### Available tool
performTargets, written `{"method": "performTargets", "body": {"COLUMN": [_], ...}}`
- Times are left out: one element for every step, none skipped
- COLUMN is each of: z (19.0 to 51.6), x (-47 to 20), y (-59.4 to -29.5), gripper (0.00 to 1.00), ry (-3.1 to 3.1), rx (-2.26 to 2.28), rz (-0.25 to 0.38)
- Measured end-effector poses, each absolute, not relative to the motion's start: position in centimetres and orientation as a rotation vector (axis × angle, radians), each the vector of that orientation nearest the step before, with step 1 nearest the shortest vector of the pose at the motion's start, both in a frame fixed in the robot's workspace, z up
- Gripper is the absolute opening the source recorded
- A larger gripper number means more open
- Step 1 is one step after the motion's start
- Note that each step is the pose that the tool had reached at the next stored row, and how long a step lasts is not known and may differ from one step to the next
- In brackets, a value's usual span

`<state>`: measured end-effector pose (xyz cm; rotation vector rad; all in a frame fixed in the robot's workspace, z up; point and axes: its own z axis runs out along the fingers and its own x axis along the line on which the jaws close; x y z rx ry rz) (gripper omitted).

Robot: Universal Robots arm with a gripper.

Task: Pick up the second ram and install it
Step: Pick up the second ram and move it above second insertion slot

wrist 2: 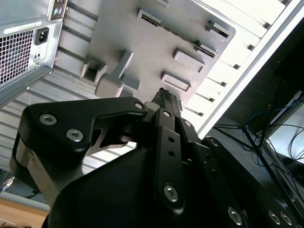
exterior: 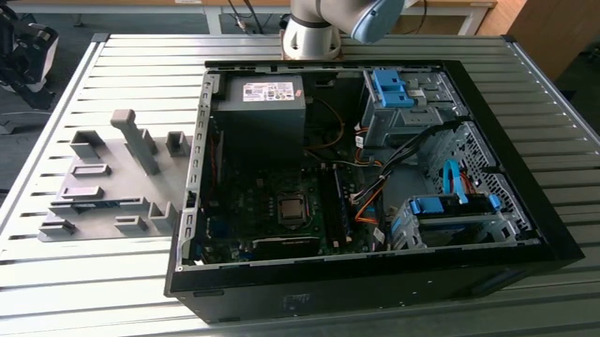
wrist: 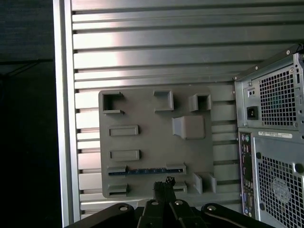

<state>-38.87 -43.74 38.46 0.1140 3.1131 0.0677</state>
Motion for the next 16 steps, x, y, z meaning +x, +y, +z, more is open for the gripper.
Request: {"method": "performTargets", "body": {"z": [38.46, 38.46, 38.46, 38.46, 38.46, 38.46, 38.46, 38.46, 38.46, 38.46, 38.46, 38.46, 38.46, 38.46, 38.46, 38.46], "x": [-38.87, -38.87, -38.87, -38.88, -38.88, -38.89, -38.89, -38.9, -38.9, -38.91, -38.91, -38.91, -38.91, -38.91, -38.92, -38.92], "y": [-43.74, -43.74, -43.74, -43.74, -43.74, -43.74, -43.75, -43.75, -43.75, -43.75, -43.75, -43.75, -43.75, -43.76, -43.76, -43.76], "gripper": [0.12, 0.12, 0.12, 0.12, 0.12, 0.12, 0.12, 0.12, 0.12, 0.12, 0.12, 0.12, 0.12, 0.12, 0.12, 0.12], "ry": [3.113, 3.114, 3.114, 3.115, 3.115, 3.115, 3.116, 3.116, 3.117, 3.117, 3.117, 3.117, 3.117, 3.117, 3.117, 3.117], "rx": [0.109, 0.101, 0.092, 0.082, 0.07, 0.058, 0.046, 0.033, 0.019, 0.006, -0.007, -0.019, -0.03, -0.039, -0.048, -0.057], "rz": [0.068, 0.068, 0.068, 0.068, 0.068, 0.068, 0.069, 0.069, 0.069, 0.069, 0.069, 0.069, 0.069, 0.07, 0.07, 0.07]}}
